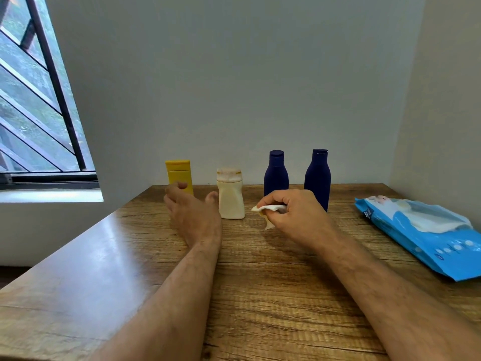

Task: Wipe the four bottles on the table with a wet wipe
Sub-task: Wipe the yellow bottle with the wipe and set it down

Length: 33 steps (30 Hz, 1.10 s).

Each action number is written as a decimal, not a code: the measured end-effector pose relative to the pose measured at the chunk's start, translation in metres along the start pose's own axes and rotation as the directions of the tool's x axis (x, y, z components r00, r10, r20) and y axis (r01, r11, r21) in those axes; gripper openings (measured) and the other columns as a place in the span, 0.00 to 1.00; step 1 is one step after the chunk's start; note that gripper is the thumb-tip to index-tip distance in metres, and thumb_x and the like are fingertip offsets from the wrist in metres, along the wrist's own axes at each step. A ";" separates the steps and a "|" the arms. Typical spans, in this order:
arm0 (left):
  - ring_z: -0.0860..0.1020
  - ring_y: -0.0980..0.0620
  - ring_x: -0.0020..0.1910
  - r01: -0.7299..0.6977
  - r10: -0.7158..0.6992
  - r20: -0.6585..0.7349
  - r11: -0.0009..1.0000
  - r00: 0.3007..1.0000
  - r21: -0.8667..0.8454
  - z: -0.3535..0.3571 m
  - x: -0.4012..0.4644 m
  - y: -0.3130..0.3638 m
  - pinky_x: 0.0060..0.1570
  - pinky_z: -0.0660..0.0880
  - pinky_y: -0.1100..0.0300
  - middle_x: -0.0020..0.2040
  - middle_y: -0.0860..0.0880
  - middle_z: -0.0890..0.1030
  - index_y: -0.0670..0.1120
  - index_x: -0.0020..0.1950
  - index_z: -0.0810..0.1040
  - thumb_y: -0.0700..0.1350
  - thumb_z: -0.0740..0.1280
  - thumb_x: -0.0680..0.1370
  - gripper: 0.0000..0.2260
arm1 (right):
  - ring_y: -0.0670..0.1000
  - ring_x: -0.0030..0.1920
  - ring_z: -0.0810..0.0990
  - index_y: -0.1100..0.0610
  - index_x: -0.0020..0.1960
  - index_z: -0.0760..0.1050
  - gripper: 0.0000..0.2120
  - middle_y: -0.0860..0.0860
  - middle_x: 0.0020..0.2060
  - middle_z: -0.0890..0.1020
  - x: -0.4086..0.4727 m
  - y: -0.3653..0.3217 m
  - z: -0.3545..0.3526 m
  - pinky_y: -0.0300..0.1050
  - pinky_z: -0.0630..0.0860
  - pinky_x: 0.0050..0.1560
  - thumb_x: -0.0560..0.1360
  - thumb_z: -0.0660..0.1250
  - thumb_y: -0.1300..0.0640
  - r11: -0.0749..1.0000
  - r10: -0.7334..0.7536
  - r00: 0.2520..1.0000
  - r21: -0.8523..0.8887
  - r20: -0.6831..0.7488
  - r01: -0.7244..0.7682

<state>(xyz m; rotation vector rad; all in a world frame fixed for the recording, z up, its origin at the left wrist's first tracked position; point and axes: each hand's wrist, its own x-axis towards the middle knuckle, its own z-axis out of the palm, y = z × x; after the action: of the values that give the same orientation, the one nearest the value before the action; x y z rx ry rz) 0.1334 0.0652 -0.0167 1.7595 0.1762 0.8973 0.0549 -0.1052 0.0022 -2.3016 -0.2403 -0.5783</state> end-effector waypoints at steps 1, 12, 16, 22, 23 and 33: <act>0.70 0.43 0.64 0.023 -0.023 -0.012 0.999 1.000 0.024 0.000 0.002 -0.002 0.62 0.72 0.49 0.66 0.43 0.71 0.47 0.65 0.66 0.45 0.78 0.71 0.29 | 0.40 0.46 0.80 0.45 0.52 0.83 0.08 0.38 0.45 0.82 0.000 0.000 0.000 0.32 0.77 0.45 0.76 0.71 0.56 1.000 -0.001 1.000 0.001 0.000 0.001; 0.66 0.39 0.72 0.194 -0.202 0.043 0.972 0.979 0.136 -0.009 0.030 -0.015 0.69 0.64 0.46 0.72 0.40 0.69 0.42 0.75 0.59 0.55 0.81 0.66 0.47 | 0.38 0.46 0.80 0.44 0.51 0.83 0.07 0.37 0.44 0.82 -0.001 0.000 0.001 0.30 0.76 0.44 0.76 0.71 0.55 1.000 -0.024 1.000 -0.003 -0.014 0.023; 0.68 0.36 0.71 0.220 -0.235 0.079 0.961 0.969 0.170 -0.005 0.037 -0.019 0.67 0.67 0.41 0.72 0.38 0.70 0.42 0.77 0.56 0.57 0.80 0.67 0.49 | 0.40 0.46 0.81 0.45 0.52 0.83 0.08 0.38 0.45 0.82 -0.001 0.002 0.000 0.32 0.77 0.46 0.76 0.71 0.55 1.000 -0.012 1.000 -0.009 -0.021 0.012; 0.72 0.36 0.66 0.207 -0.237 0.097 0.946 0.967 0.249 -0.001 0.041 -0.023 0.64 0.70 0.41 0.66 0.39 0.75 0.43 0.71 0.65 0.60 0.72 0.74 0.33 | 0.40 0.47 0.80 0.45 0.52 0.83 0.08 0.39 0.46 0.82 -0.002 0.000 0.000 0.32 0.77 0.47 0.76 0.71 0.56 1.000 0.001 1.000 -0.015 -0.011 -0.001; 0.73 0.36 0.64 0.196 -0.231 0.106 0.944 0.967 0.266 -0.002 0.040 -0.023 0.63 0.71 0.42 0.64 0.39 0.76 0.43 0.69 0.67 0.59 0.71 0.75 0.30 | 0.41 0.47 0.80 0.45 0.52 0.83 0.08 0.39 0.46 0.82 -0.002 0.000 0.000 0.32 0.77 0.47 0.76 0.71 0.56 1.000 0.005 1.000 -0.013 -0.009 -0.005; 0.78 0.50 0.45 -0.056 0.060 0.095 0.998 0.994 -0.039 -0.027 0.013 0.022 0.45 0.74 0.55 0.45 0.53 0.78 0.50 0.56 0.76 0.64 0.72 0.71 0.23 | 0.36 0.47 0.79 0.45 0.53 0.83 0.08 0.38 0.45 0.82 -0.005 0.000 -0.007 0.29 0.75 0.43 0.76 0.70 0.56 1.000 -0.031 0.994 -0.004 -0.101 0.031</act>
<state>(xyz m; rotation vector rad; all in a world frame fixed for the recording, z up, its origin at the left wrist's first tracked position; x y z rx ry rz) 0.1187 0.0840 0.0114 1.7775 0.0465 0.8502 0.0482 -0.1101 0.0049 -2.2669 -0.2269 -0.7096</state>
